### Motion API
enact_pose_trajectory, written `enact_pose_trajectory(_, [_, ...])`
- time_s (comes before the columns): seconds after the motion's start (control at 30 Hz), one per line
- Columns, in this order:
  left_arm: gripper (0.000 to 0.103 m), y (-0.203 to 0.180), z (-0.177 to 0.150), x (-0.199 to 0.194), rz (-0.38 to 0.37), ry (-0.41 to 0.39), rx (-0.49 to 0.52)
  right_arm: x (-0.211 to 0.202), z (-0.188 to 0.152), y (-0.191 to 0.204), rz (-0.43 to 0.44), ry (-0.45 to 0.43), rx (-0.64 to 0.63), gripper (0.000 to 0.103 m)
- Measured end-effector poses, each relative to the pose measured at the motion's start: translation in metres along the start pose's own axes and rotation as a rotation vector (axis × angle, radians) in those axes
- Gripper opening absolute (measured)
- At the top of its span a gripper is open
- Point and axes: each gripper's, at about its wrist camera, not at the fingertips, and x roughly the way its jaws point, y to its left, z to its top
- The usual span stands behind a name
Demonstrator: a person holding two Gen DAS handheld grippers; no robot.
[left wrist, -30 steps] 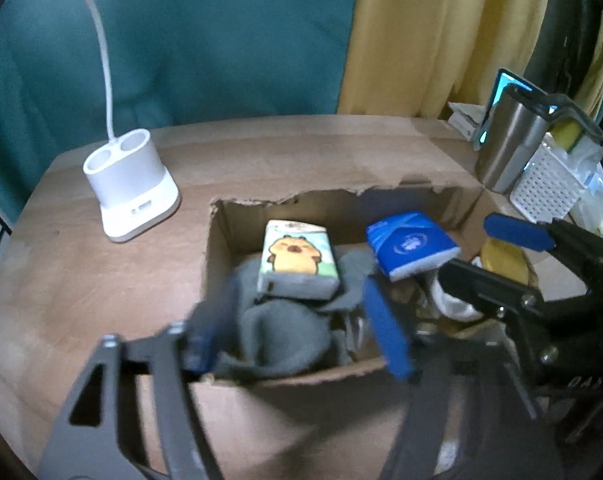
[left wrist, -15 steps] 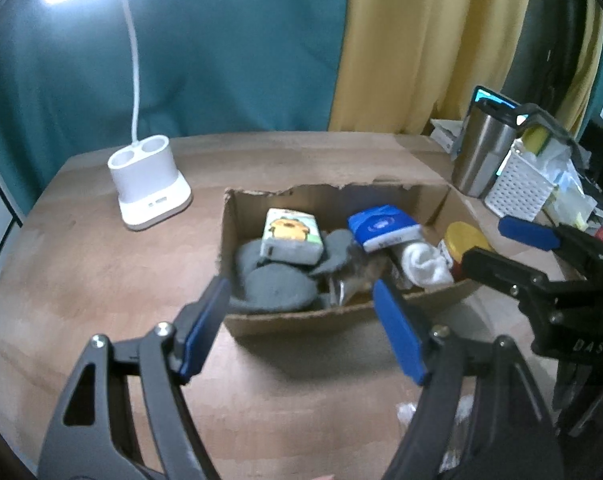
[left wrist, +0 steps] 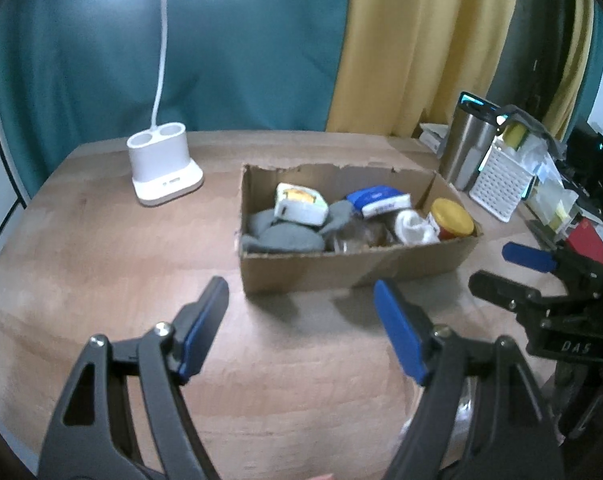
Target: Organize objects
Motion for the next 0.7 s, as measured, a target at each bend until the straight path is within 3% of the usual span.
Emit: enact_pose_trajectory(0.7, [0.077, 0.025, -0.041, -0.01, -0.045, 0.012, 0.009, 0.002, -0.063, 0.03, -0.009, 0.118, 0.052, 0.082])
